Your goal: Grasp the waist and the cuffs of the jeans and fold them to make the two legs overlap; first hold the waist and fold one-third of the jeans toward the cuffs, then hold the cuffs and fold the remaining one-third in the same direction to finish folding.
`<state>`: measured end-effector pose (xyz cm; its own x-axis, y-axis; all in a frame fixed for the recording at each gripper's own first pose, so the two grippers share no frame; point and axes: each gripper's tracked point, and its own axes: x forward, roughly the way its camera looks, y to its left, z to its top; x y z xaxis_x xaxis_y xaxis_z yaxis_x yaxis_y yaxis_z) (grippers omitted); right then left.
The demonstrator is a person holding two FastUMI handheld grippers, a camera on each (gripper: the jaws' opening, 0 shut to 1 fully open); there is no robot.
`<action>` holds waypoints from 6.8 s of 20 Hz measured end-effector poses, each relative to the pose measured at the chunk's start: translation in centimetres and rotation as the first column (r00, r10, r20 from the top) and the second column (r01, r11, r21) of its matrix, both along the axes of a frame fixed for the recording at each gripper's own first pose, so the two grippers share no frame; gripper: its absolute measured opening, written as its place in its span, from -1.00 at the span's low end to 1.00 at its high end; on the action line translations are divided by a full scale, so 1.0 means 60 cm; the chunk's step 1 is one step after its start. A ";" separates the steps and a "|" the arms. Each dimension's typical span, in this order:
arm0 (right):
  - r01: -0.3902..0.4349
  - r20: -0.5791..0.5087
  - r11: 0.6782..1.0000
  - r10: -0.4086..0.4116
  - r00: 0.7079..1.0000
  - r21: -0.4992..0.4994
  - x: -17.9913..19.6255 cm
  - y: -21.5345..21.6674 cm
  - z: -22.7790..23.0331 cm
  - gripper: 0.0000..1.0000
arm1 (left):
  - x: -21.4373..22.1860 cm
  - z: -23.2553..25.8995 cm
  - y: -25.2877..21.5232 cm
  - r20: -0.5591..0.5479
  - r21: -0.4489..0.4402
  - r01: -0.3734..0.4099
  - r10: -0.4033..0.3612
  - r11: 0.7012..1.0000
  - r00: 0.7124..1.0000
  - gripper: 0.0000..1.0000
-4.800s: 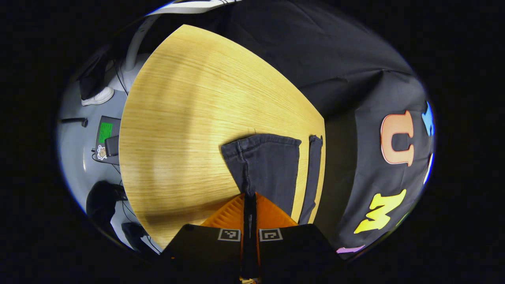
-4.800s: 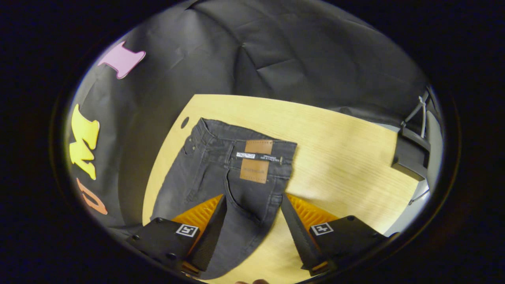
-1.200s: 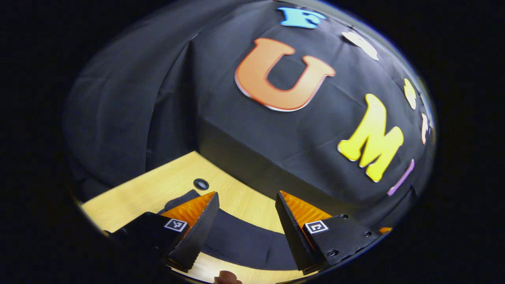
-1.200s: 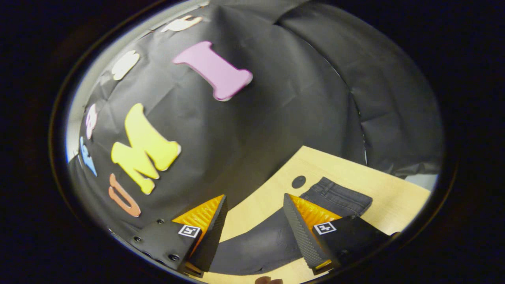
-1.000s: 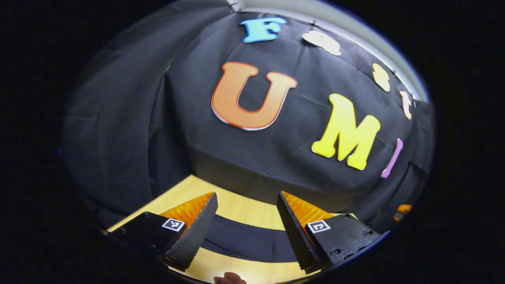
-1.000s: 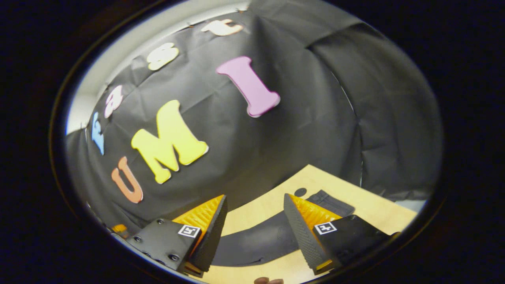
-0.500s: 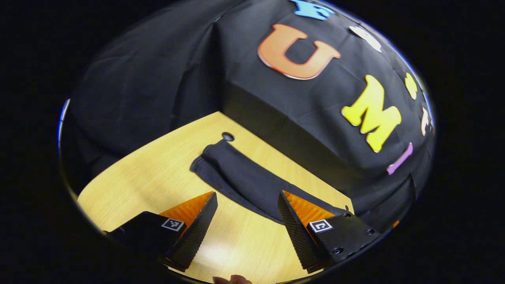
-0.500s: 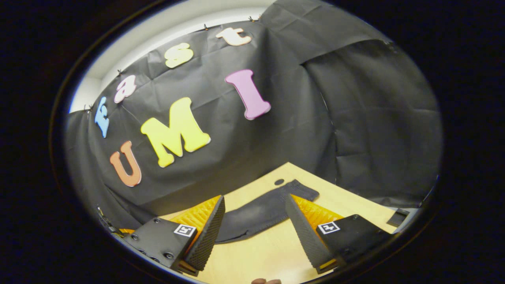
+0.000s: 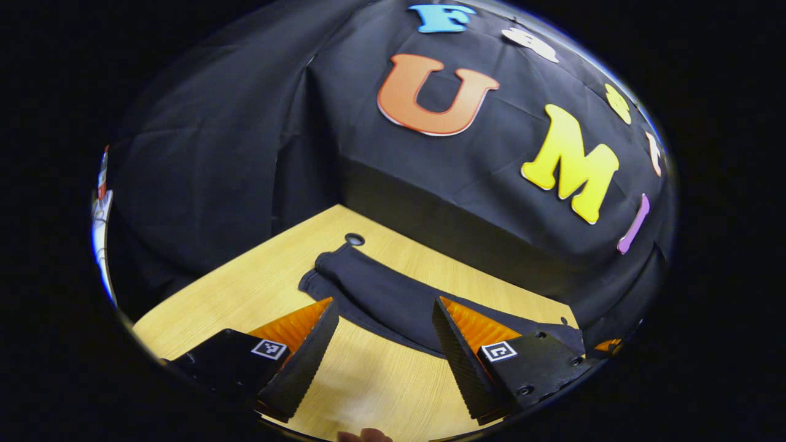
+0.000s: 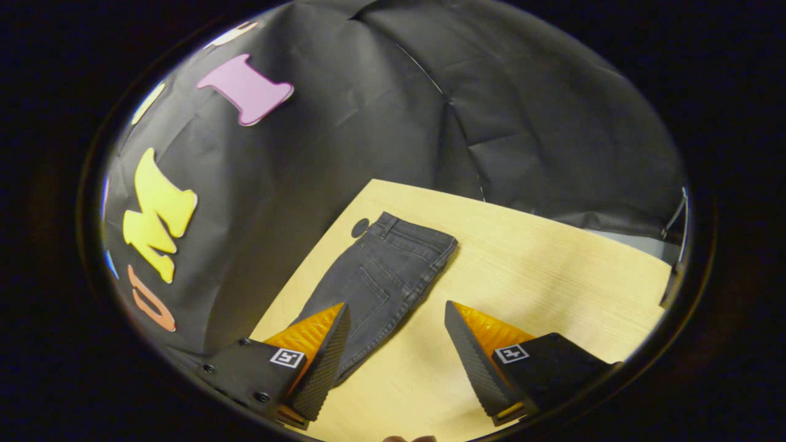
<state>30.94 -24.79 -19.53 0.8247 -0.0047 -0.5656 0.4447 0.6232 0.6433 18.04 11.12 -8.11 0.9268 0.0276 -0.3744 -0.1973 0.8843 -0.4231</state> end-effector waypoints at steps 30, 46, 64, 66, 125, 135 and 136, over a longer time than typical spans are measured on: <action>0.080 0.154 0.995 -0.088 0.984 0.058 0.127 -0.026 -0.004 -0.96 | -0.023 0.266 -0.057 0.322 0.278 -0.042 -0.051 0.960 0.946 0.96; -0.308 0.407 0.807 0.536 0.739 -0.503 0.084 0.479 0.352 -0.96 | -0.047 0.279 -0.046 0.359 0.315 -0.113 -0.008 0.942 0.933 0.96; -0.563 0.103 0.606 0.727 0.679 -0.562 0.008 0.841 -0.012 -0.96 | -0.119 0.227 0.023 0.372 0.241 -0.214 0.113 0.947 0.921 0.96; -0.578 0.074 0.579 0.740 0.668 -0.575 0.002 0.853 -0.040 -0.94 | -0.122 0.230 0.029 0.376 0.224 -0.224 0.128 0.949 0.918 0.96; 0.043 0.422 0.582 0.534 0.733 -0.812 -0.119 0.274 0.544 0.84 | 0.315 -0.183 0.032 -0.156 -0.718 -0.287 0.255 0.634 0.954 -0.93; 0.062 0.433 0.594 0.508 0.744 -0.802 -0.163 0.246 0.539 0.92 | 0.286 0.108 -0.181 0.203 -0.600 0.081 0.054 0.796 0.978 -0.94; 0.069 0.434 0.593 0.500 0.750 -0.802 -0.167 0.237 0.539 0.92 | 0.285 0.127 -0.225 0.221 -0.586 0.124 0.011 0.801 0.975 -0.94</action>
<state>20.92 -10.59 12.83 0.9902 0.0522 0.1293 -0.0470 0.9980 -0.0428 35.15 -2.41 -0.49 0.9759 -0.1921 -0.1033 -0.0052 0.4529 -0.8916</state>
